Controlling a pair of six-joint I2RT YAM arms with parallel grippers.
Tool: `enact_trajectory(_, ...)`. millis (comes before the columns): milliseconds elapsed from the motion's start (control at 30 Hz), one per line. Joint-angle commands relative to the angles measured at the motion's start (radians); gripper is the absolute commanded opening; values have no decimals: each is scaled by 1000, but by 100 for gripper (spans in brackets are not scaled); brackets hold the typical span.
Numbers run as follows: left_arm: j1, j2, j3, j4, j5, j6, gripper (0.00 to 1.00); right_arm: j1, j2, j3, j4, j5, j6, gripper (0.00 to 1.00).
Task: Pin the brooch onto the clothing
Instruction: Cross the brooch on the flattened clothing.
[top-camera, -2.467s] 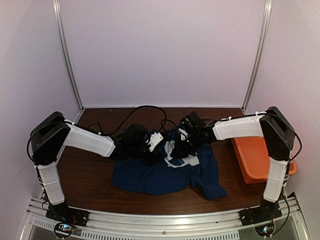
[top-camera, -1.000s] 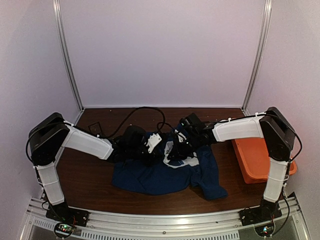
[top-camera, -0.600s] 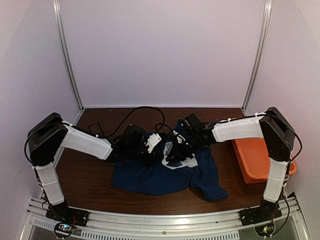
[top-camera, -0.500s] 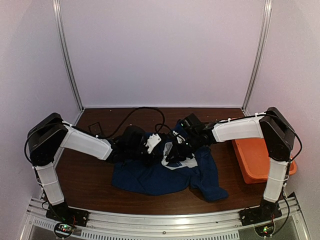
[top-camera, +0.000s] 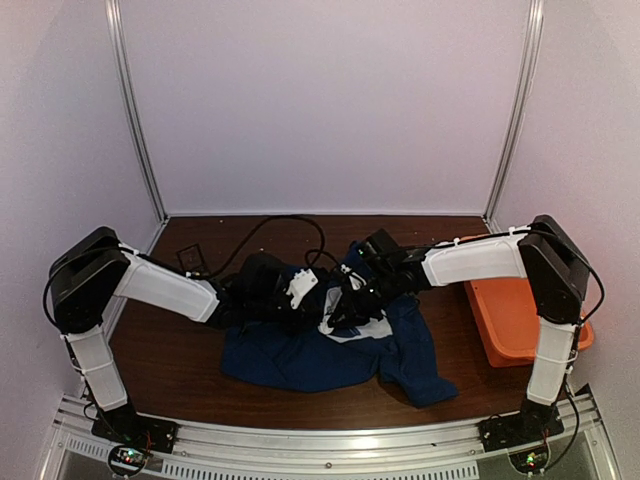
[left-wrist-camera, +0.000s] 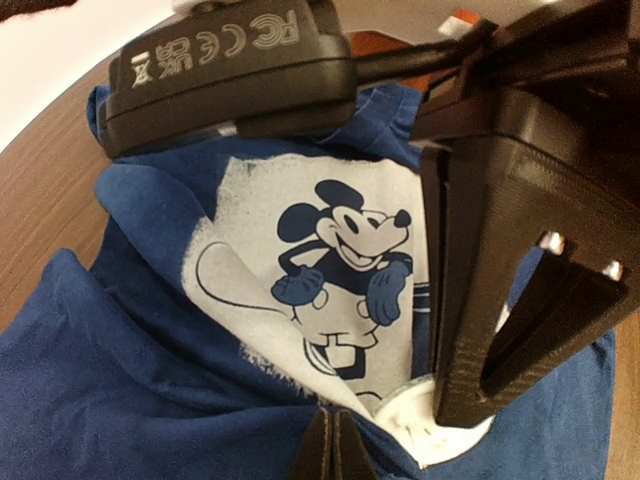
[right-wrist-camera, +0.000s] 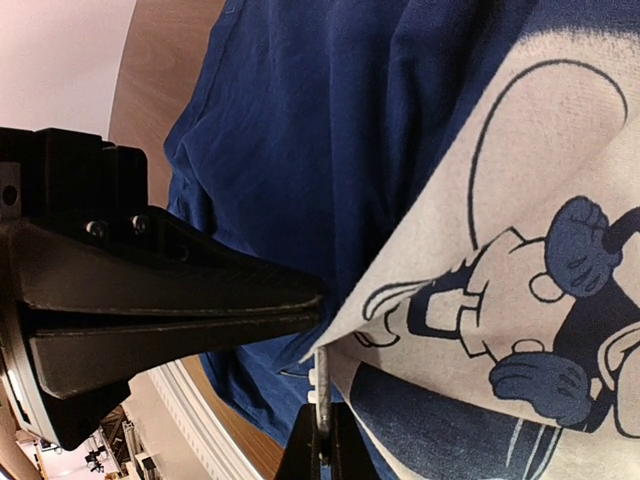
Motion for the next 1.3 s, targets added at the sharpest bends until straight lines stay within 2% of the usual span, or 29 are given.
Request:
enact_trajectory(0, 19, -33, -15, 97, 7, -30, 0, 38, 14, 28, -18, -47, -34, 0)
enact_trajectory(100, 19, -41, -22, 101, 17, -41, 0, 31, 8, 39, -27, 36, -15, 0)
enact_trajectory(367, 19, -60, -38, 92, -14, -54, 0, -13, -20, 23, -17, 117, 24, 0)
enact_trajectory(967, 19, -43, -45, 107, -4, -58, 0, -27, -29, 37, -4, 156, 40, 0)
enact_trajectory(1267, 19, -32, -40, 116, -7, -61, 0, 12, -20, 59, -23, 104, -4, 0)
